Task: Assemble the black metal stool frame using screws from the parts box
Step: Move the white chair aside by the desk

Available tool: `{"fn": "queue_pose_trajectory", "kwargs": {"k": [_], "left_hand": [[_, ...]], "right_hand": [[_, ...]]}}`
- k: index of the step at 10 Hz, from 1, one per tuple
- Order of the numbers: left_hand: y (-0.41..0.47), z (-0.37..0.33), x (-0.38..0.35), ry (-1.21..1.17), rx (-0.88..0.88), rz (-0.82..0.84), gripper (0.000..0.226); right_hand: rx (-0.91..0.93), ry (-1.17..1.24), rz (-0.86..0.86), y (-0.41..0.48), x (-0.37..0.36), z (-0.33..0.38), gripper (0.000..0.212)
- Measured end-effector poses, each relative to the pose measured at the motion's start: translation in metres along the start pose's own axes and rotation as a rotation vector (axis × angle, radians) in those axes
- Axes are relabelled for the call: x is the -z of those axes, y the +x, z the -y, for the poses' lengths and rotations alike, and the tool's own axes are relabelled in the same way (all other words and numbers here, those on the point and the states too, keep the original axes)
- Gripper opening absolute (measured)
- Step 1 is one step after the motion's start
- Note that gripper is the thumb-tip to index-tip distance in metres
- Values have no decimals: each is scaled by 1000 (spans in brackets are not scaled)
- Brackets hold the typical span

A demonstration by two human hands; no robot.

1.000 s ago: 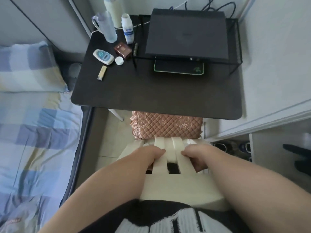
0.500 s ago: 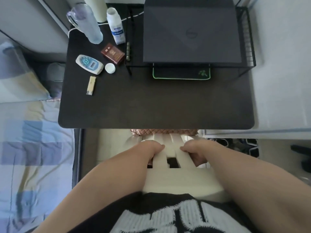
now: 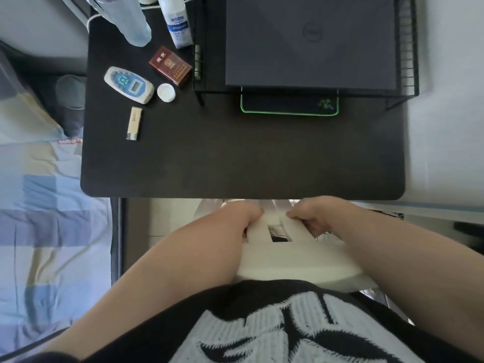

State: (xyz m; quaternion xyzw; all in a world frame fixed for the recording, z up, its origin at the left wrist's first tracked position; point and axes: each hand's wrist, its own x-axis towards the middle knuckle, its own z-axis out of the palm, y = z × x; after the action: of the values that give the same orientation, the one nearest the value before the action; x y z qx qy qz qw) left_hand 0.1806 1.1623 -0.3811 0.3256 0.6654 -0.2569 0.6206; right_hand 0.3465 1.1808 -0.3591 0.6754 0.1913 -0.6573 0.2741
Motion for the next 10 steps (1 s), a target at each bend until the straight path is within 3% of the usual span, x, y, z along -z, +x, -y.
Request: {"fn": "queue_pose_trajectory", "kwargs": {"k": [1, 2, 4, 5, 7, 9, 10], "left_hand": [[-5, 1, 0, -137, 49, 48, 44], [-17, -1, 7, 1, 73, 140, 50], [-78, -27, 25, 488, 105, 145, 76], [-108, -28, 25, 637, 82, 79, 67], [-133, -10, 14, 502, -117, -63, 48], [-150, -1, 14, 352, -411, -450, 46], [-162, 2, 19, 352, -532, -618, 46]], "right_hand": [[12, -79, -22, -2, 0, -3, 31], [22, -301, -72, -17, -2, 1, 36], [181, -704, -177, -58, 8, 6, 32], [355, -947, -356, -76, 16, -2, 37], [636, -803, -565, -106, 30, -31, 48], [912, -803, -850, -130, 22, -60, 63], [964, -776, -994, -140, 14, -67, 72]]}}
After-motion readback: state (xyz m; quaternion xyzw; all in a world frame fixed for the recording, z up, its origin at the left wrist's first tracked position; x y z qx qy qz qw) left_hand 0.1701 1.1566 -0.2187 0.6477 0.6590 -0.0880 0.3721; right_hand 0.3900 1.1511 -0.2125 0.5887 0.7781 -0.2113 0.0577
